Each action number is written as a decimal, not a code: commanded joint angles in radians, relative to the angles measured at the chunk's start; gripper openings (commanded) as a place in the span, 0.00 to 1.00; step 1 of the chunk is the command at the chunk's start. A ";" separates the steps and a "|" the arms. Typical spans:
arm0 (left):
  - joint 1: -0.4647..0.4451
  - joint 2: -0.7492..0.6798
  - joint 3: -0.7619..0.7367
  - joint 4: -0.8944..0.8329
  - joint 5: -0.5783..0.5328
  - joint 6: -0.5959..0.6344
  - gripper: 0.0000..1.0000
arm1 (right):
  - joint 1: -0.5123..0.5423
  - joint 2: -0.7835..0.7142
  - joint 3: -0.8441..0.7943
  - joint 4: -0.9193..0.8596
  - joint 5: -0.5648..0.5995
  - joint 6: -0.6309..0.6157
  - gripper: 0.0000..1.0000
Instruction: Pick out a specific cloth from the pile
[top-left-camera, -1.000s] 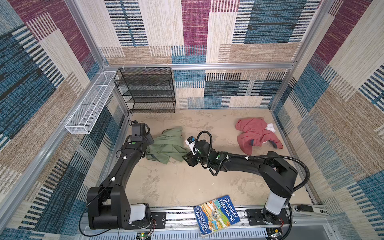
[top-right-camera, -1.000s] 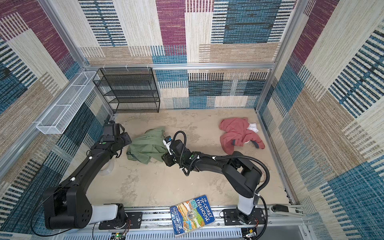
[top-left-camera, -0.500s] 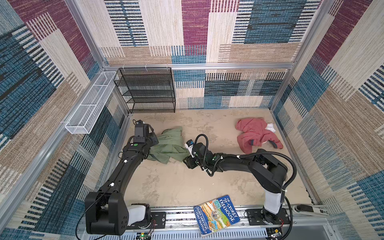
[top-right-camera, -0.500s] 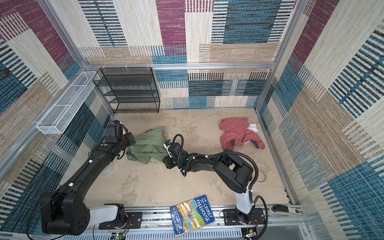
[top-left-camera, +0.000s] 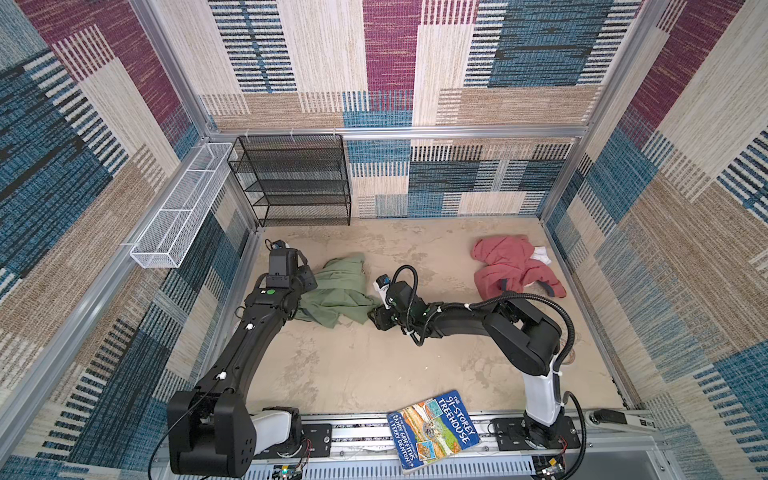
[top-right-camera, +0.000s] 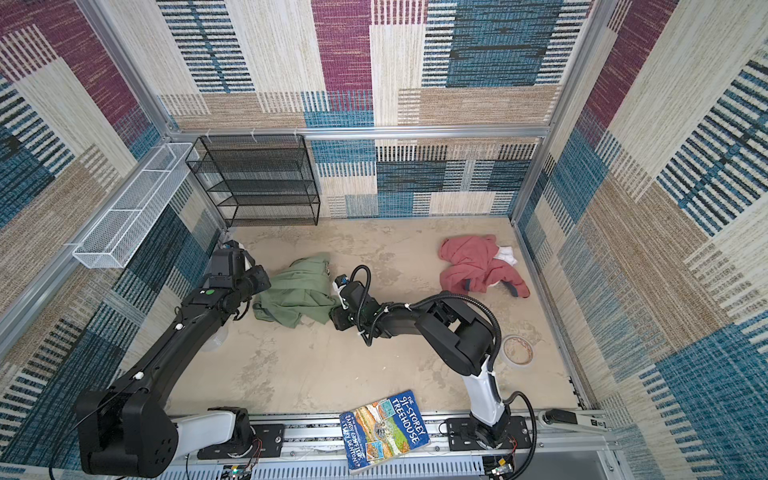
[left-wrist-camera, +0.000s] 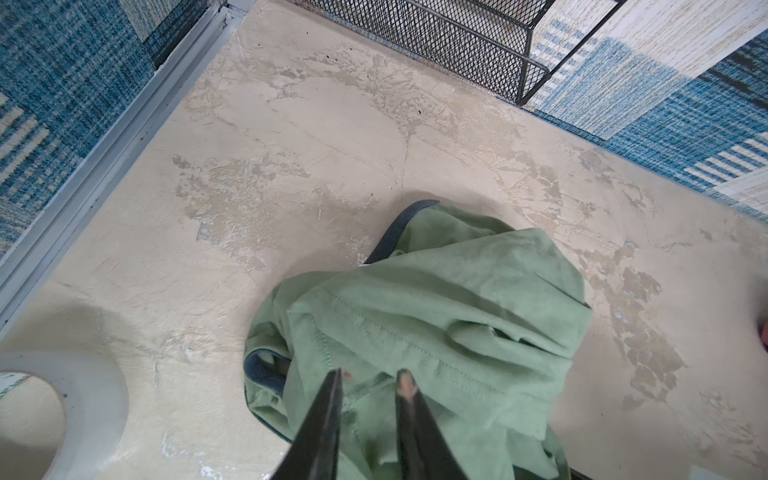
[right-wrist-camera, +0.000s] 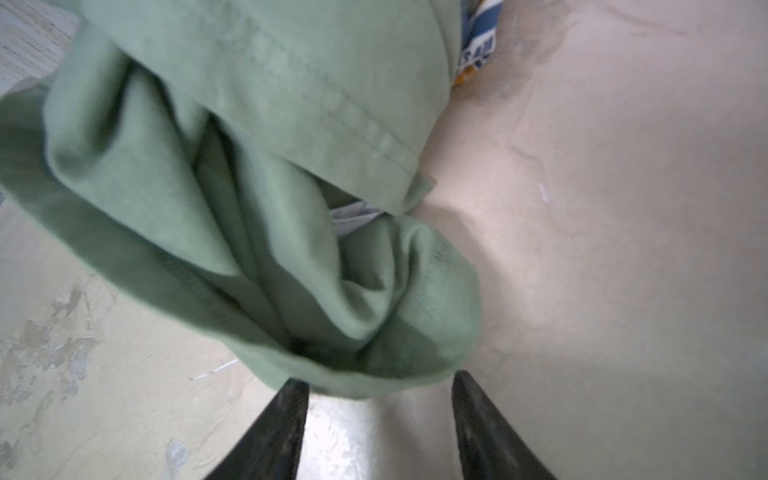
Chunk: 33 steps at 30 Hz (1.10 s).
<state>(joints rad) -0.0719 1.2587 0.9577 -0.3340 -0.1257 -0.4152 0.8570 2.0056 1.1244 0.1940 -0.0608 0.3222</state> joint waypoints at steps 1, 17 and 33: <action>0.001 -0.003 -0.002 -0.015 -0.011 0.003 0.27 | -0.001 0.010 0.014 0.055 -0.018 -0.015 0.58; 0.001 0.001 0.000 -0.016 -0.017 0.006 0.27 | -0.023 0.042 0.052 0.069 0.021 -0.016 0.00; -0.010 -0.031 -0.002 -0.035 -0.022 -0.003 0.26 | -0.021 -0.204 0.032 -0.061 0.042 -0.038 0.00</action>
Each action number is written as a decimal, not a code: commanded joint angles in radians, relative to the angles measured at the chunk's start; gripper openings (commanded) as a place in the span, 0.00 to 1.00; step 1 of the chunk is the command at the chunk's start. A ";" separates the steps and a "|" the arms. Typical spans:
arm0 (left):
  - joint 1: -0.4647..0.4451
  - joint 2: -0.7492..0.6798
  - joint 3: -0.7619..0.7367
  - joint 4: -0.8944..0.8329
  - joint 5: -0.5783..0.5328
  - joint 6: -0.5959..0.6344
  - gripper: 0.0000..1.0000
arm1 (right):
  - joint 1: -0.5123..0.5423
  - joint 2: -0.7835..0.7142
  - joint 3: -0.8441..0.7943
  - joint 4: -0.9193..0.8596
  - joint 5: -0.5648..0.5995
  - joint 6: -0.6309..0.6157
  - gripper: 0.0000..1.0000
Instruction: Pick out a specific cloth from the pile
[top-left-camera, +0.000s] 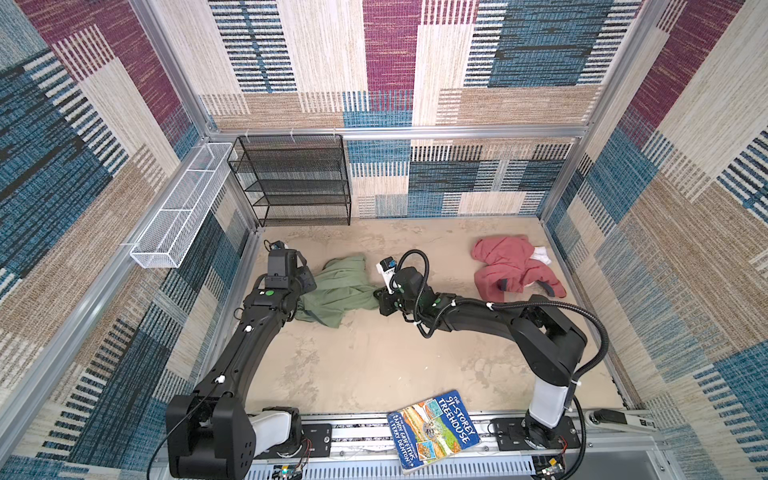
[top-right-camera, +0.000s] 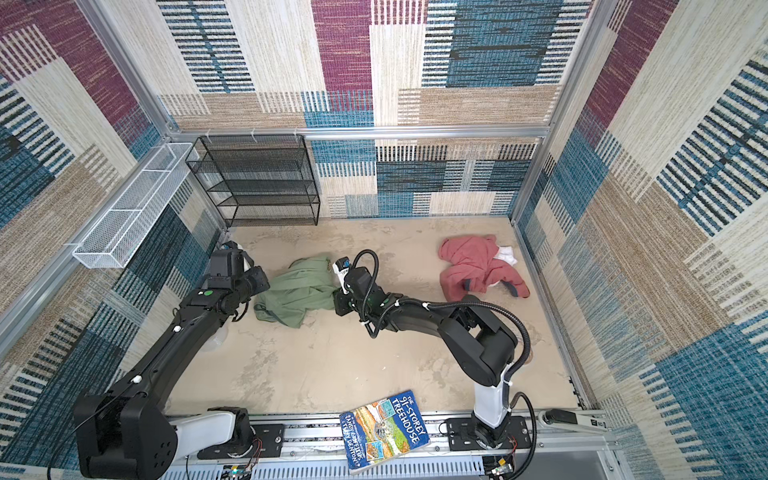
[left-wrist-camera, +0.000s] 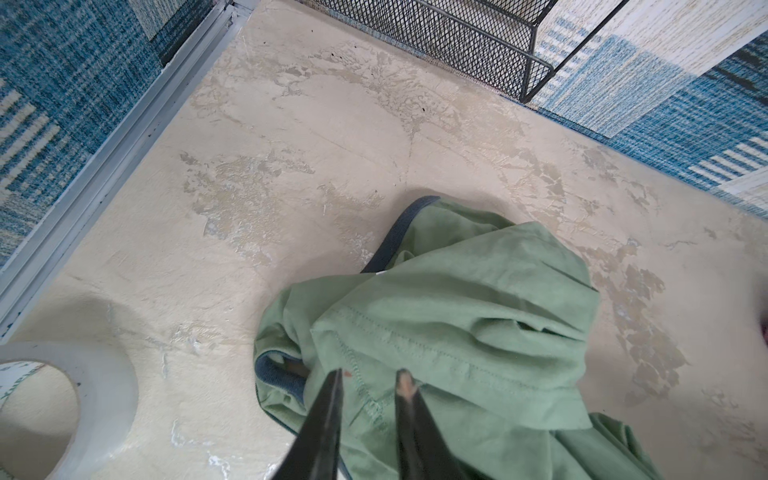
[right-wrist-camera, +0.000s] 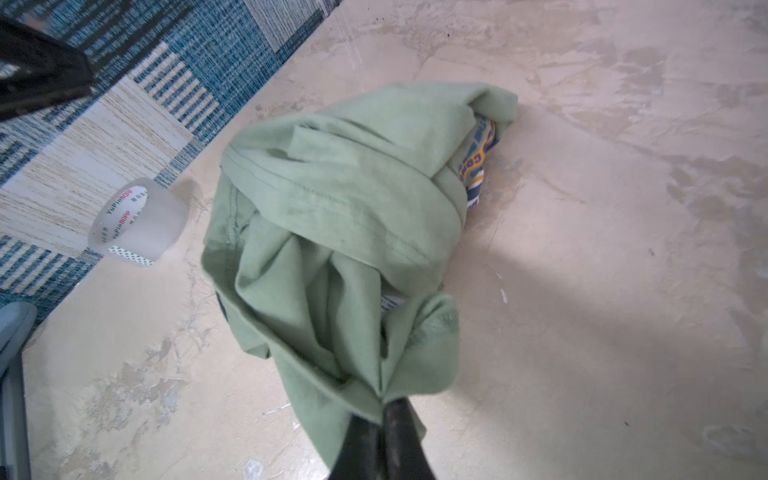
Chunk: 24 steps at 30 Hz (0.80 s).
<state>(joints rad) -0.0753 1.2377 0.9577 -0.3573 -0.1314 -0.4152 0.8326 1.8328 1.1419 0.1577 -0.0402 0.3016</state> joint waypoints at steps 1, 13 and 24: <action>-0.009 -0.014 -0.001 -0.016 -0.017 -0.005 0.26 | 0.006 -0.046 0.022 -0.034 0.022 -0.023 0.00; -0.059 -0.085 0.033 -0.092 -0.017 -0.020 0.26 | 0.038 -0.085 0.172 -0.170 0.037 -0.076 0.00; -0.063 -0.175 0.083 -0.202 -0.068 -0.033 0.25 | 0.041 0.085 0.528 -0.312 -0.013 -0.152 0.00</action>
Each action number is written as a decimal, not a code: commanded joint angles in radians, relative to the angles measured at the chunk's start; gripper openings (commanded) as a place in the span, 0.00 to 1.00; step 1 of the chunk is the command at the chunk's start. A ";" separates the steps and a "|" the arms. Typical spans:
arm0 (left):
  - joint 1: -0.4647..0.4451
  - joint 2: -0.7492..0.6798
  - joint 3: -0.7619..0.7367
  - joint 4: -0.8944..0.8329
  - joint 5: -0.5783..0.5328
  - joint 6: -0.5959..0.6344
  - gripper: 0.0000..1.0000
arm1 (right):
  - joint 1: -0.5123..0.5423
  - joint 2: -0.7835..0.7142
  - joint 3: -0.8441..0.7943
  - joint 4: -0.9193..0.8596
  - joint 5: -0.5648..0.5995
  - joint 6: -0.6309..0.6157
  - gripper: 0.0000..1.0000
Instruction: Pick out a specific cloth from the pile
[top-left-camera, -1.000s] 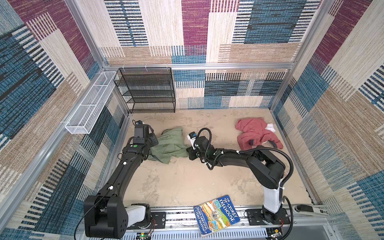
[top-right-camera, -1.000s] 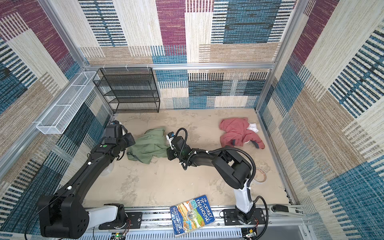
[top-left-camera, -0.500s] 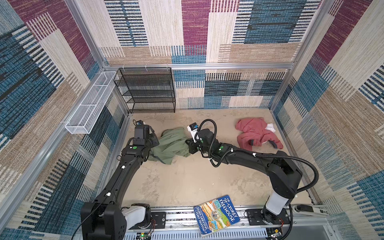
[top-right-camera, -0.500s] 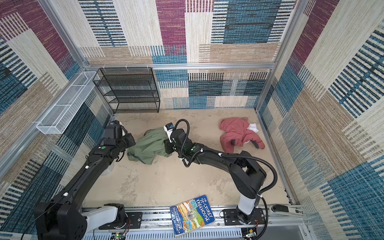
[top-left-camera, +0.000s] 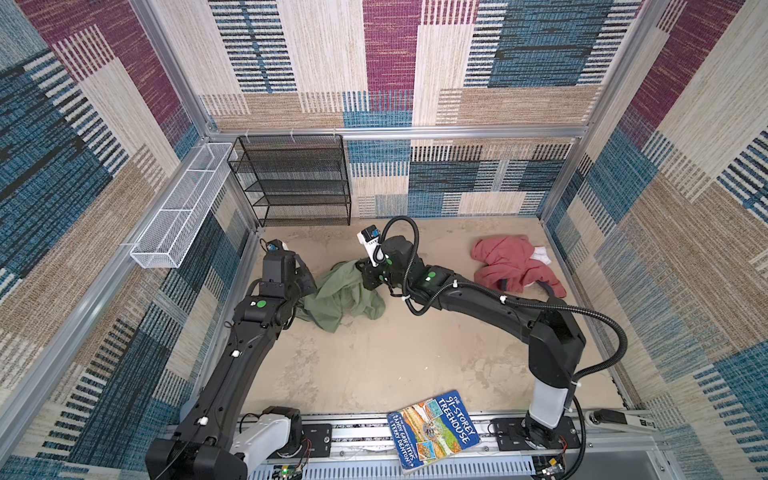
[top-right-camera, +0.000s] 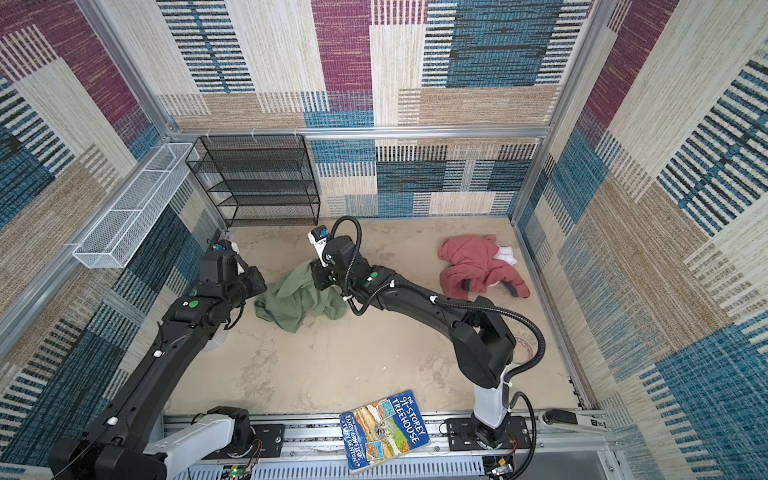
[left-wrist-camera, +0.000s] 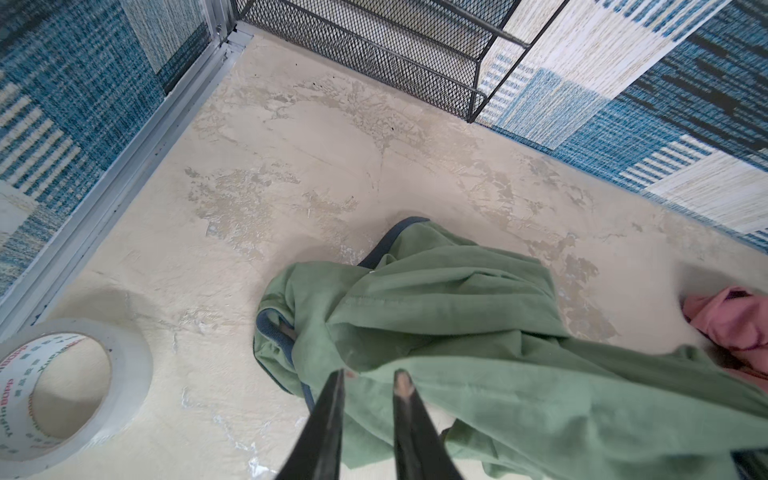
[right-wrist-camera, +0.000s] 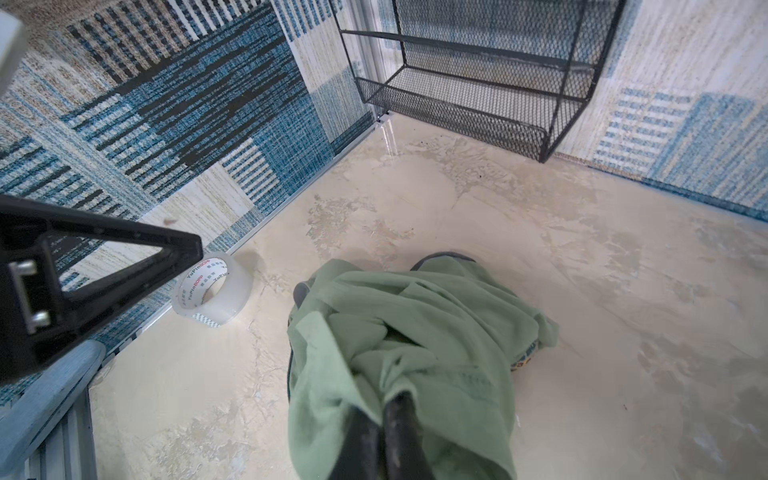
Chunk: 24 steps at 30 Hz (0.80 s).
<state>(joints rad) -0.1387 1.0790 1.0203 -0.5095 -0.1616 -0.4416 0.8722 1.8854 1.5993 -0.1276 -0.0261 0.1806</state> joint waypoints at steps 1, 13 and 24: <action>0.001 -0.024 0.025 -0.059 -0.043 -0.007 0.25 | 0.001 0.058 0.114 -0.042 -0.037 -0.038 0.00; 0.001 -0.110 0.042 -0.105 -0.006 -0.017 0.25 | 0.002 0.511 0.710 -0.203 -0.150 -0.057 0.00; 0.001 -0.139 0.044 -0.123 -0.007 0.001 0.27 | 0.003 0.713 0.869 -0.166 -0.219 -0.012 0.00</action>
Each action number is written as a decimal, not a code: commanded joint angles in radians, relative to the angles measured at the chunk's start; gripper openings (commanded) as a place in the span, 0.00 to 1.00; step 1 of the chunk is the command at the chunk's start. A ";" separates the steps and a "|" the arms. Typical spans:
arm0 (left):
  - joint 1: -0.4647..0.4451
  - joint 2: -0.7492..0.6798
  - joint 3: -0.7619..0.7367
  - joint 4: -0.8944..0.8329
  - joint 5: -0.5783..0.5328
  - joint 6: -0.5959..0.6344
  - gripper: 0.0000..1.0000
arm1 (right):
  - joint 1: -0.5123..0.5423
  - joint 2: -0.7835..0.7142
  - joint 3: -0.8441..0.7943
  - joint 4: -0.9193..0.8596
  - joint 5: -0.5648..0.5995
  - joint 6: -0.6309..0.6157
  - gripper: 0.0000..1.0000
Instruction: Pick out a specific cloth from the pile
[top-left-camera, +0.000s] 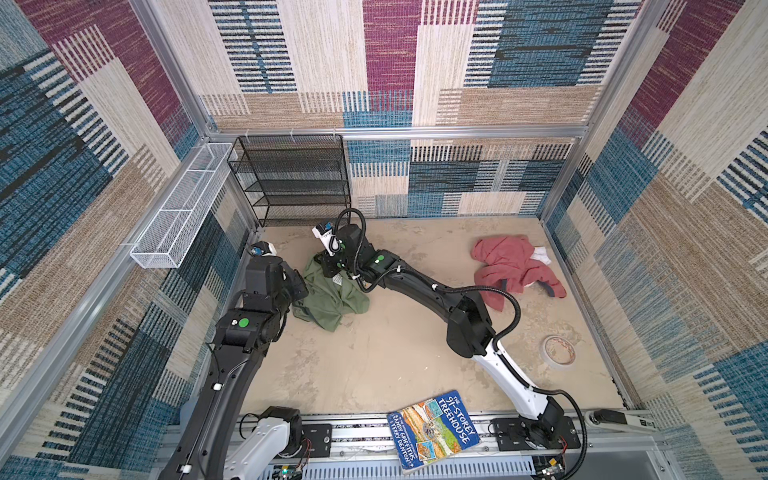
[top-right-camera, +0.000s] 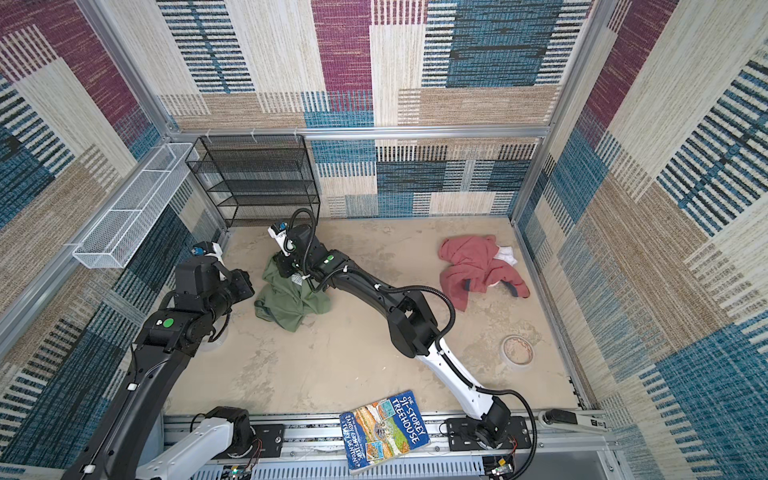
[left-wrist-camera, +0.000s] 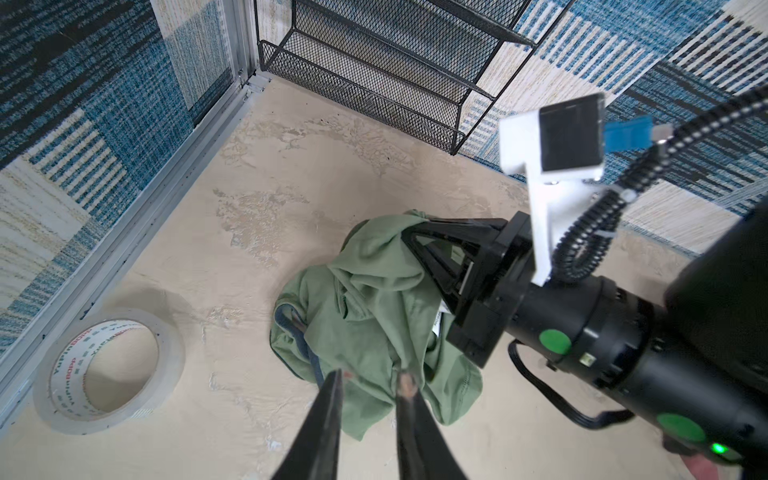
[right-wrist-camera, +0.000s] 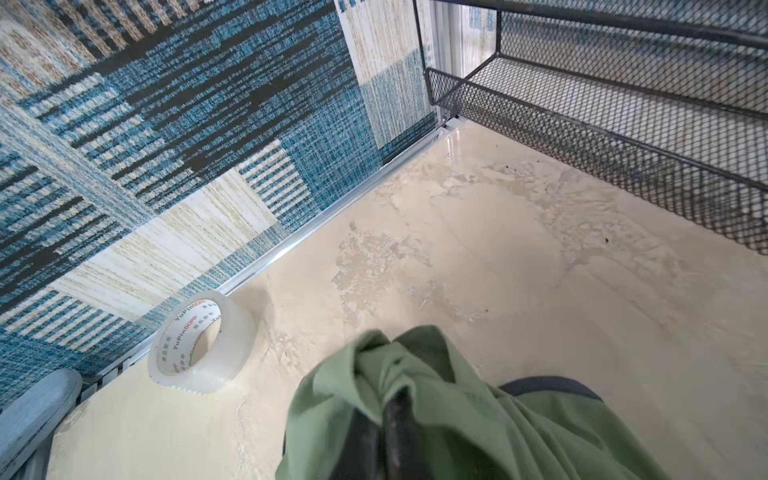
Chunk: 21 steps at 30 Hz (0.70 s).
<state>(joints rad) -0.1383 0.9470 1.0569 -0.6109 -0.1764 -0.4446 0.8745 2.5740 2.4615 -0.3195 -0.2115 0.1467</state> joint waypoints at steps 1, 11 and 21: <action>0.000 -0.007 0.003 -0.018 0.010 0.004 0.27 | 0.000 0.032 0.007 0.028 -0.036 0.023 0.00; 0.000 -0.003 -0.020 -0.013 0.023 0.003 0.27 | 0.001 0.045 -0.084 0.065 -0.043 0.042 0.10; 0.000 0.024 -0.051 0.012 0.045 -0.001 0.27 | 0.001 -0.169 -0.342 0.201 0.044 0.035 0.47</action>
<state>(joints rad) -0.1383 0.9676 1.0084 -0.6182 -0.1497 -0.4442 0.8757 2.4828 2.1616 -0.2230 -0.2012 0.1818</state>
